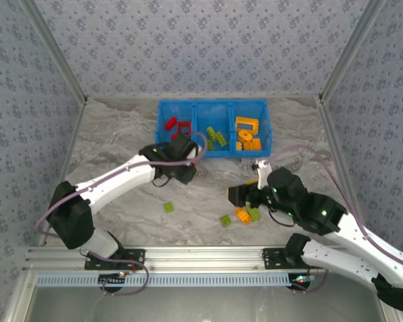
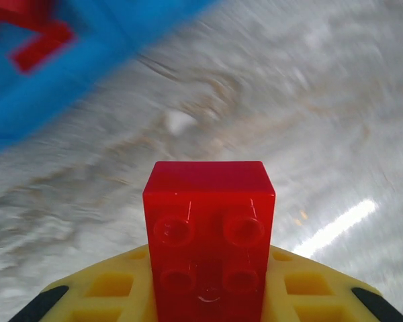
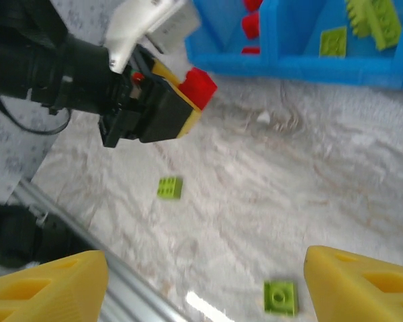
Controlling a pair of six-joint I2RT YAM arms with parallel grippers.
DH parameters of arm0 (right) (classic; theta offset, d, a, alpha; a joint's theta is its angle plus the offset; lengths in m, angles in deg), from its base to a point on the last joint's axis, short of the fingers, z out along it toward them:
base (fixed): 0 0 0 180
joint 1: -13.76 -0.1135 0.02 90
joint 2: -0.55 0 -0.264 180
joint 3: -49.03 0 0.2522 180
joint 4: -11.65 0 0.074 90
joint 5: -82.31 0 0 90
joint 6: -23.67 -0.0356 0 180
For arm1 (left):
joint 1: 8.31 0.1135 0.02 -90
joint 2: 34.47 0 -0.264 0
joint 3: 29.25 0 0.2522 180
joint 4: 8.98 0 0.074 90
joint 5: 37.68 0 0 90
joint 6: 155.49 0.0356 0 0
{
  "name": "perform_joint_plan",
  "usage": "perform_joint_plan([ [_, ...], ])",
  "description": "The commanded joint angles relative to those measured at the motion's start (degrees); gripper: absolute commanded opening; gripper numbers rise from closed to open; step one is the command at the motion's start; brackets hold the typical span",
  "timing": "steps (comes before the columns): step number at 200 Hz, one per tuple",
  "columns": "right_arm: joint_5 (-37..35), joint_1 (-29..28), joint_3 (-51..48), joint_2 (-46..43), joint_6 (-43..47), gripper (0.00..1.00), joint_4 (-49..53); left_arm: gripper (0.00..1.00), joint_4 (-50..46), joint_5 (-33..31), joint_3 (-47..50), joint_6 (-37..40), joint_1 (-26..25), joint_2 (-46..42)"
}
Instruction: Sort the legos into containers by color
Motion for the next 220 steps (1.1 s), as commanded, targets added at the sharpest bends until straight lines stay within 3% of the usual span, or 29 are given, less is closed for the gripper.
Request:
perform_joint_plan([
  [1, 0.7, 3.2, 2.7, 6.4, 1.8, 0.78, -8.2, 0.26, -3.1, -4.1, -5.0, -4.1, 4.8, 2.7],
  [45, -1.5, 3.6, 5.5, 17.6, 3.6, 0.78, -16.4, 0.24, -8.1, -9.9, -19.0, -8.9, 10.9, 17.1],
  [95, -5.1, 2.8, 5.4, 23.9, 3.7, 0.78, -24.2, 0.23, -16.0, -17.9, -36.4, -12.8, 13.0, 33.9],
  [159, -5.2, 2.1, 3.8, 23.6, 2.4, 0.78, -23.9, 0.24, -17.9, -19.7, -44.2, -13.9, 13.8, 42.3],
  [183, -5.4, 2.1, 2.7, 23.0, 1.9, 0.78, -24.0, 0.28, -17.8, -19.9, -43.7, -14.7, 13.8, 42.7],
  [220, -5.1, 2.0, 2.6, 23.4, 1.6, 0.78, -23.4, 0.46, -17.6, -19.5, -42.4, -15.2, 13.7, 41.5],
])
